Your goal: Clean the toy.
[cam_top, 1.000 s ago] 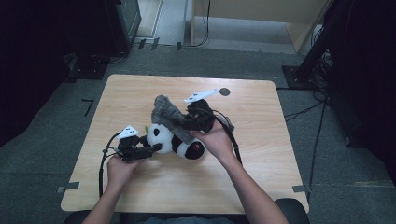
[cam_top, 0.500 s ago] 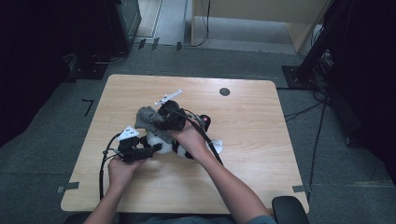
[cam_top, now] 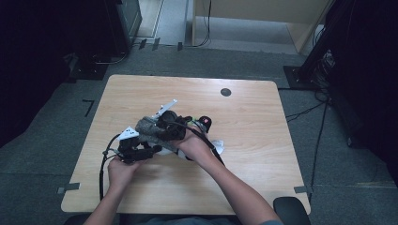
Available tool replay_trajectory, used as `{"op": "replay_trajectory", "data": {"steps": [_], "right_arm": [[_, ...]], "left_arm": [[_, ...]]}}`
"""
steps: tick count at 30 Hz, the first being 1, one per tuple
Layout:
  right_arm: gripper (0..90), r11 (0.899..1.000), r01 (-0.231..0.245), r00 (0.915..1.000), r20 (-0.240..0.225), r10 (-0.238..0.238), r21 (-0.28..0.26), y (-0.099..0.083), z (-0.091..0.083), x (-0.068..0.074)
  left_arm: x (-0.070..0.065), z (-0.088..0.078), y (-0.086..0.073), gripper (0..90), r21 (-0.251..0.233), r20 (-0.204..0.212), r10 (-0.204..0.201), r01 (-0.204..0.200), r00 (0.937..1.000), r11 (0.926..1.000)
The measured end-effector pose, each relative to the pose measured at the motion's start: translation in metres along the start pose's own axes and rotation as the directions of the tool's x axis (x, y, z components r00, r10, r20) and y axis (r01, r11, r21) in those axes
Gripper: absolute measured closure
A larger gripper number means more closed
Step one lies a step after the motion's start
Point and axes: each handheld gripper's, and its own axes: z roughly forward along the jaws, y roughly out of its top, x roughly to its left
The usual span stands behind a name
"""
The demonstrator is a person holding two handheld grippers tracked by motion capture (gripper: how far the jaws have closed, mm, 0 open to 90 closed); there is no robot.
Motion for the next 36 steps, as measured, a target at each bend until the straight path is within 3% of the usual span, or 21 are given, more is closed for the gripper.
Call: {"op": "replay_trajectory", "data": {"steps": [14, 19, 34, 36], "right_arm": [[78.7, 0.999, 0.037, 0.9979, -0.052, -0.037, -0.007, -0.038, -0.024, -0.004], [78.8, 0.999, 0.046, 0.9976, -0.051, -0.046, -0.01, -0.052, -0.036, -0.008], [78.8, 0.999, -0.032, 0.9974, -0.066, 0.03, -0.03, -0.079, -0.064, -0.035], [78.9, 0.999, -0.03, 0.9989, -0.036, 0.029, -0.036, -0.082, -0.068, -0.039]], "left_arm": [[0.001, 0.0, 0.0, 35.9, 0.001, 0.009, 0.0, 0.0, 1.0, 1.0], [0.001, 0.0, 0.0, 36.3, 0.0, 0.011, -0.002, 0.002, 0.9999, 1.0], [0.001, -0.001, 0.0, 36.5, -0.004, 0.016, 0.01, -0.009, 0.9998, 0.9999], [0.001, -0.001, 0.0, 36.6, -0.005, 0.02, 0.006, -0.006, 0.9998, 1.0]]}}
